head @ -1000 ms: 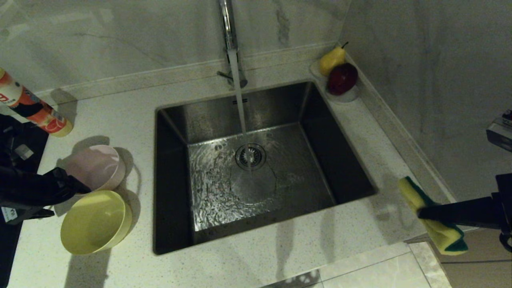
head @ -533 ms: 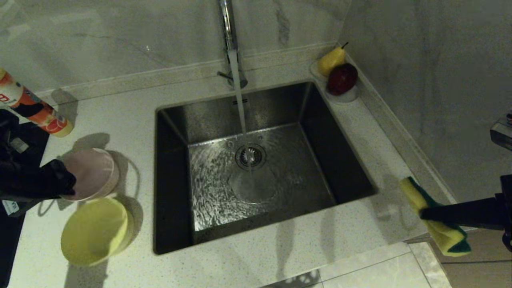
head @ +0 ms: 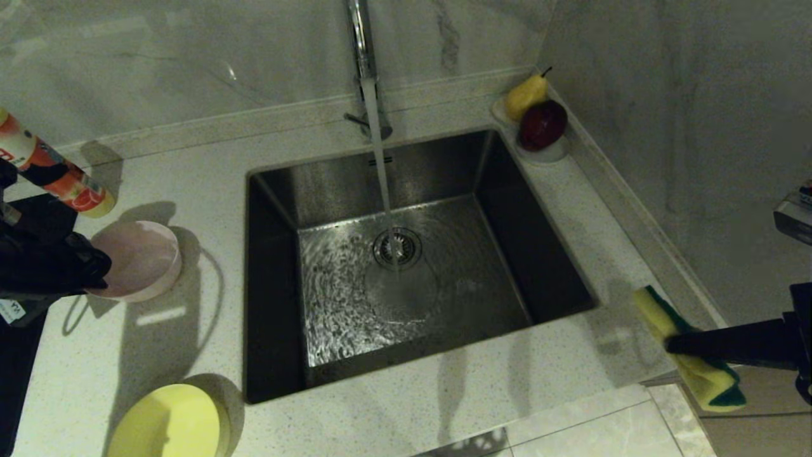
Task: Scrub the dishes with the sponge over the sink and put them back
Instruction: Wash the bowl
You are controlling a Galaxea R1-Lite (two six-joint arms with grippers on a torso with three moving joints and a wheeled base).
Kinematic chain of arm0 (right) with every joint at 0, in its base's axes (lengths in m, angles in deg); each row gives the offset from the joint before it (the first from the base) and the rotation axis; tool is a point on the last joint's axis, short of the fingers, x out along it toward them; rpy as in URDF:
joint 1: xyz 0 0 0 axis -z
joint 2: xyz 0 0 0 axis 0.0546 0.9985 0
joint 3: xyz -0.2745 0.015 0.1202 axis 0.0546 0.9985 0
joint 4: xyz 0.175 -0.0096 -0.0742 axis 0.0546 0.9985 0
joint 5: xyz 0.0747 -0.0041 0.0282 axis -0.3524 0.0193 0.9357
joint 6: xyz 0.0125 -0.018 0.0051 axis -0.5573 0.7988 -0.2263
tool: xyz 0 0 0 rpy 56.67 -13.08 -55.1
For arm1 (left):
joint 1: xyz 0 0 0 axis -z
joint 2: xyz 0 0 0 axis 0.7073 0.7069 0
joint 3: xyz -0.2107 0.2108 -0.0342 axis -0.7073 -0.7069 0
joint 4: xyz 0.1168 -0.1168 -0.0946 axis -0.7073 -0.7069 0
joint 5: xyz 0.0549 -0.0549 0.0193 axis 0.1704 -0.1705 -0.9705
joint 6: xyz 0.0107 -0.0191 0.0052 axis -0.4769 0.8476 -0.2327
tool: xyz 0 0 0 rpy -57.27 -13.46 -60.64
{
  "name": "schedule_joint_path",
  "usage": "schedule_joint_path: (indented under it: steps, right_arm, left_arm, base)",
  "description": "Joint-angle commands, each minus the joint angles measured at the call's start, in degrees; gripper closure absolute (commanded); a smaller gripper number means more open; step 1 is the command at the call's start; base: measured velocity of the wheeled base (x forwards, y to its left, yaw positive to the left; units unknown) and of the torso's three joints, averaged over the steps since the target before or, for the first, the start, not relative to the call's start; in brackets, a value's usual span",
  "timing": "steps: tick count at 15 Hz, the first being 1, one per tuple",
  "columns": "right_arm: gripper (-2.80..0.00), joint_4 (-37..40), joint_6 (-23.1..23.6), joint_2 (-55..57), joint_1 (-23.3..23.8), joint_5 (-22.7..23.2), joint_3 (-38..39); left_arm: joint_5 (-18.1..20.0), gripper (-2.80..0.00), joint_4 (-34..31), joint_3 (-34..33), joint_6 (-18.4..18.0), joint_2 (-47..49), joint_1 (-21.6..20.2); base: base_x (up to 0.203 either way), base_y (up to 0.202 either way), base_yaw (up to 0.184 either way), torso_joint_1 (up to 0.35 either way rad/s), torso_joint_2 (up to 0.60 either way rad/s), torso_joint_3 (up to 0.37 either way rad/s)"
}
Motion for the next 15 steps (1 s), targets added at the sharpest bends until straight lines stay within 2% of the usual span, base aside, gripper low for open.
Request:
schedule_joint_path:
  steps: [1,4,6,7,9,13,15]
  right_arm:
    - [0.00,0.1,-0.1,0.2,0.0,0.2,0.1]
    - [0.00,-0.1,-0.1,0.2,-0.1,0.2,0.9]
    - [0.00,-0.2,-0.1,0.0,-0.1,0.2,1.2]
    - [0.00,-0.3,-0.1,0.0,-0.1,0.2,1.2]
    - [0.00,-0.4,-0.1,0.2,-0.1,0.2,1.2]
    - [0.00,-0.4,0.0,0.1,-0.2,0.2,0.6]
    - [0.00,-0.4,-0.1,0.3,-0.3,0.3,0.5]
  left_arm:
    - [0.1,0.00,0.2,0.2,0.3,0.3,-1.2]
    - [0.7,0.00,1.3,2.6,1.0,0.4,-4.0]
    - [1.5,0.00,1.4,4.1,4.9,-0.8,-4.3]
    - [3.5,0.00,1.2,4.7,6.6,-1.6,-4.2]
    - [8.0,0.00,1.0,5.2,7.4,-3.0,-3.5]
    - [7.2,0.00,0.8,7.8,9.3,-2.6,5.4]
    - [2.7,0.00,0.8,10.2,10.3,-0.4,12.4]
  base:
    - [0.000,0.000,0.000,0.000,0.00,0.000]
    - [0.000,0.000,0.000,0.000,0.00,0.000]
    - [0.000,0.000,0.000,0.000,0.00,0.000]
    - [0.000,0.000,0.000,0.000,0.00,0.000]
    - [0.000,0.000,0.000,0.000,0.00,0.000]
    - [0.000,0.000,0.000,0.000,0.00,0.000]
    - [0.000,0.000,0.000,0.000,0.00,0.000]
